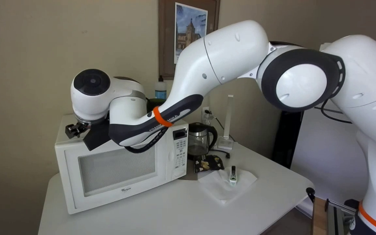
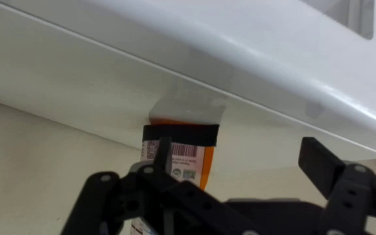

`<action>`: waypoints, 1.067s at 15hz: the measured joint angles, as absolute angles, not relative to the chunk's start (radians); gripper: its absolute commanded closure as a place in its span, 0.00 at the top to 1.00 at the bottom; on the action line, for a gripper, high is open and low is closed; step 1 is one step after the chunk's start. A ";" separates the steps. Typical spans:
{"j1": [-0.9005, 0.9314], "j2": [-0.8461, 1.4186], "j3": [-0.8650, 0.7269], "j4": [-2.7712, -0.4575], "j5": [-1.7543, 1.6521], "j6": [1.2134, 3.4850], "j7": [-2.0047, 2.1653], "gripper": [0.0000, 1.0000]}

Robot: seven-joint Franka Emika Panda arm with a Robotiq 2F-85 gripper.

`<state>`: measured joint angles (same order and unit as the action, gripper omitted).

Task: Pick the white and orange packet from the microwave top and put it on the white paper towel

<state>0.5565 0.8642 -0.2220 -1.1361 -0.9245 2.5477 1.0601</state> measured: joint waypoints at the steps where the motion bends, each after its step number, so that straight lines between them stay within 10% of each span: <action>1: 0.566 0.890 -0.237 -1.098 -0.927 2.534 1.069 1.00; 16: 0.572 0.933 -0.256 -1.031 -0.928 2.524 1.076 1.00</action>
